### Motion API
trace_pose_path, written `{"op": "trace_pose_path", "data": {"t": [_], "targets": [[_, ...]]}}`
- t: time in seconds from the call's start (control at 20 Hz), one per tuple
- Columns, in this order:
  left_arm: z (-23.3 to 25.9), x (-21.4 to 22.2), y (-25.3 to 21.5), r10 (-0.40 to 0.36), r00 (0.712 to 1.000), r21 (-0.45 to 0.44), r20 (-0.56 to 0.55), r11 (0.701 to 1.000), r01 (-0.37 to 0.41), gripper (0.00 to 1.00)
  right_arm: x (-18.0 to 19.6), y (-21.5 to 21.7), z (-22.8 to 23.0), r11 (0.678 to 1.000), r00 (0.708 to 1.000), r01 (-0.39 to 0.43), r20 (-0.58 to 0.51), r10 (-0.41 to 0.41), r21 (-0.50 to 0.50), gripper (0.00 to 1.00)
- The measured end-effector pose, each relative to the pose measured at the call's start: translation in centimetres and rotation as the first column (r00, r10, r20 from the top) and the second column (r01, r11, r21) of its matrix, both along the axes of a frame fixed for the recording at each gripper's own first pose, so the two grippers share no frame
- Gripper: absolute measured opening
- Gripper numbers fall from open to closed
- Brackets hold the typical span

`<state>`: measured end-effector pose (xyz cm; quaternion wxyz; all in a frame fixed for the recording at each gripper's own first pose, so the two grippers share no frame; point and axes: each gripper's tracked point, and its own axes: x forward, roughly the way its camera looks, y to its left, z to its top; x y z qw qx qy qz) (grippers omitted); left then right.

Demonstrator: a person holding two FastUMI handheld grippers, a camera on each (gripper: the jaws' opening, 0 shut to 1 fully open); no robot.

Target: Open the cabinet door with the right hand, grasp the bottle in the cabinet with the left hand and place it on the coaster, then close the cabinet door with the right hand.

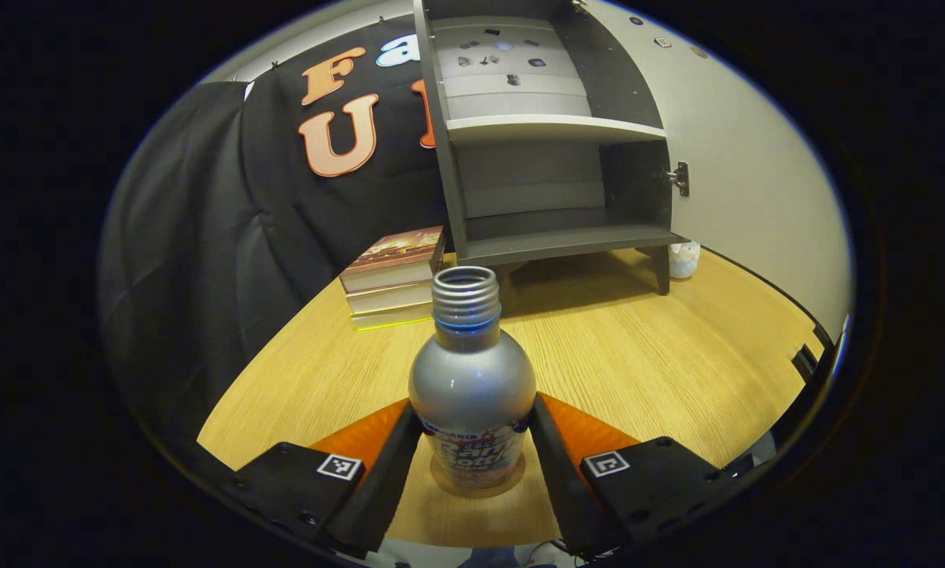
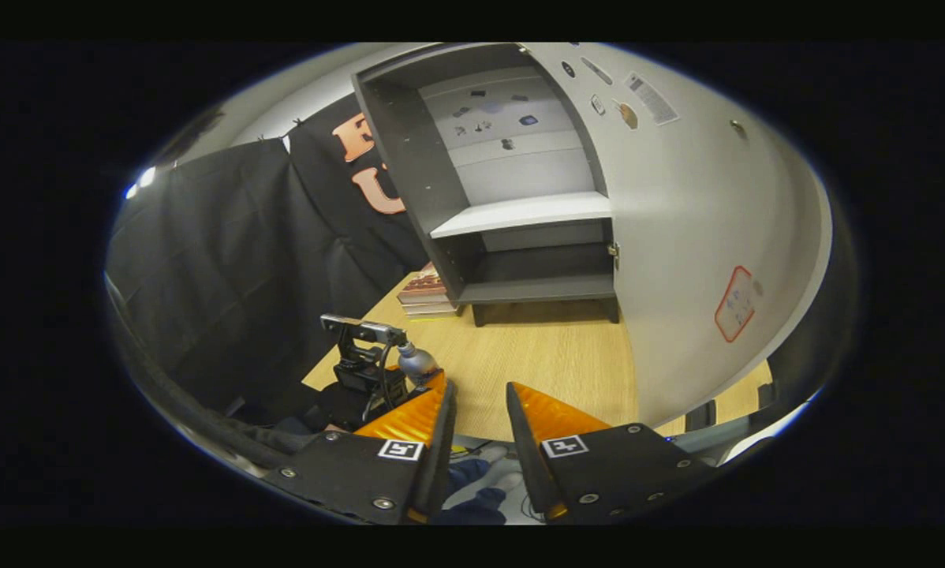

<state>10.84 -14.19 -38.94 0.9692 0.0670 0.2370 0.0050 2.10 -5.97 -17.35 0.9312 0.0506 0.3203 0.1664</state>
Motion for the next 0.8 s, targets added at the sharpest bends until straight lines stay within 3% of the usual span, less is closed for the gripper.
{"op": "trace_pose_path", "data": {"t": [0.15,0.35,0.45,0.8], "targets": [[-0.3,-0.1,0.3,0.011,1.0,-0.009,-0.012,1.0,-0.011,0.86,-0.8,-0.6,-0.2,1.0,1.0,-0.003,-0.01,0.003,0.005,0.41],[0.5,-0.3,-0.3,0.0,1.0,-0.02,0.004,1.0,0.0,0.95,-0.6,-0.9,-0.9,1.0,1.0,-0.01,-0.018,0.01,0.007,0.41],[1.6,-0.2,-0.3,0.002,1.0,-0.001,0.027,1.0,-0.002,0.99,-0.5,-1.1,-0.1,1.0,1.0,-0.017,-0.006,0.017,0.016,0.41],[7.8,0.5,-0.1,0.011,0.991,-0.006,0.131,1.0,-0.011,0.98,-1.3,-0.1,2.2,0.998,0.997,-0.052,0.064,0.049,0.044,0.4]]}}
